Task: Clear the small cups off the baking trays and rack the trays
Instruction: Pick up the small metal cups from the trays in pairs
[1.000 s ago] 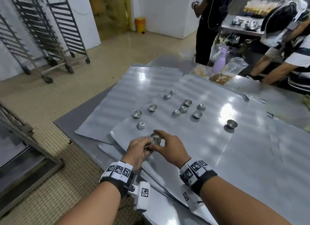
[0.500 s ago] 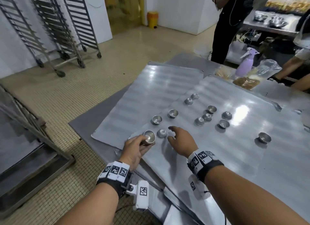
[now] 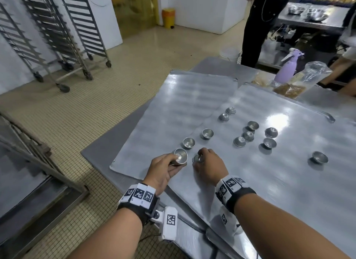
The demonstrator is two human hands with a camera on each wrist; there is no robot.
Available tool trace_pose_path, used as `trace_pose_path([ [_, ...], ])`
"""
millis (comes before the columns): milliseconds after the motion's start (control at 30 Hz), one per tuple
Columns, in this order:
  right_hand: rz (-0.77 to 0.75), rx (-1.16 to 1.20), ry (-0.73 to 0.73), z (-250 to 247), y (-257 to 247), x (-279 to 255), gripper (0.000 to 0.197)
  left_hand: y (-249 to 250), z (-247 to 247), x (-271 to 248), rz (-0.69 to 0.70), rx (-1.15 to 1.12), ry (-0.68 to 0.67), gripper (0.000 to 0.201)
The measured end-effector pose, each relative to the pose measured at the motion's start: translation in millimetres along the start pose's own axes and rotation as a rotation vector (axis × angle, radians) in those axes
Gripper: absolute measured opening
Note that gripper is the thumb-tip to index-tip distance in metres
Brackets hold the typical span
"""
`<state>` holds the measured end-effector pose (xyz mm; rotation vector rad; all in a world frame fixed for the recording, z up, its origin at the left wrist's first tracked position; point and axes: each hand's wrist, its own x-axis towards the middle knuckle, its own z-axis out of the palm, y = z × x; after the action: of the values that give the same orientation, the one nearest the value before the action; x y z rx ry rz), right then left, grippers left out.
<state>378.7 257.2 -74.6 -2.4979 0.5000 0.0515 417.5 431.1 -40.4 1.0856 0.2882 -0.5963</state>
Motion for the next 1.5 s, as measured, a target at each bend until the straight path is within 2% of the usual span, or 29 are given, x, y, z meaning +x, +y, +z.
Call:
trace_pose_path([
  [67, 0.005, 0.016, 0.026, -4, 2, -4, 0.037, -1, 3, 3, -0.009, 0.008, -0.013, 0.012],
  [133, 0.013, 0.052, 0.069, -9, 5, -11, 0.041, -4, 6, 5, -0.020, 0.013, -0.021, 0.011],
  [400, 0.017, 0.082, 0.188, -15, 20, -26, 0.007, -13, 13, 5, -0.013, 0.050, -0.086, 0.021],
  [500, 0.101, 0.028, 0.352, -7, 18, -37, 0.012, -16, 15, 3, -0.018, 0.060, -0.091, 0.021],
  [567, 0.109, 0.015, 0.384, -5, 19, -39, 0.011, -17, 16, 1, -0.028, 0.073, -0.097, 0.021],
  [633, 0.099, 0.034, 0.355, -7, 24, -42, 0.011, -18, 17, -3, -0.035, 0.087, -0.100, 0.021],
  [733, 0.065, 0.008, 0.215, -15, 36, -46, 0.036, -21, 19, -9, -0.039, 0.090, -0.096, 0.021],
  [767, 0.064, -0.015, 0.155, -20, 38, -47, 0.039, -22, 21, -11, -0.039, 0.087, -0.091, 0.021],
  [867, 0.061, -0.072, 0.077, -30, 45, -58, 0.029, -26, 26, -19, -0.034, 0.061, -0.081, 0.020],
  [1033, 0.076, 0.025, 0.067, -43, 63, -73, 0.037, -38, 42, -39, -0.015, 0.088, -0.066, 0.015],
  [1100, 0.035, 0.086, 0.053, -53, 67, -80, 0.045, -43, 47, -49, -0.004, 0.091, -0.057, 0.012],
  [1233, -0.070, 0.198, 0.089, -70, 61, -99, 0.049, -50, 55, -70, 0.025, 0.074, -0.048, 0.007],
  [1367, -0.136, 0.316, 0.114, -80, 52, -115, 0.048, -58, 57, -86, 0.069, 0.041, -0.024, 0.009],
  [1500, -0.191, 0.384, 0.128, -85, 39, -125, 0.049, -63, 55, -96, 0.064, -0.036, -0.001, 0.019],
])
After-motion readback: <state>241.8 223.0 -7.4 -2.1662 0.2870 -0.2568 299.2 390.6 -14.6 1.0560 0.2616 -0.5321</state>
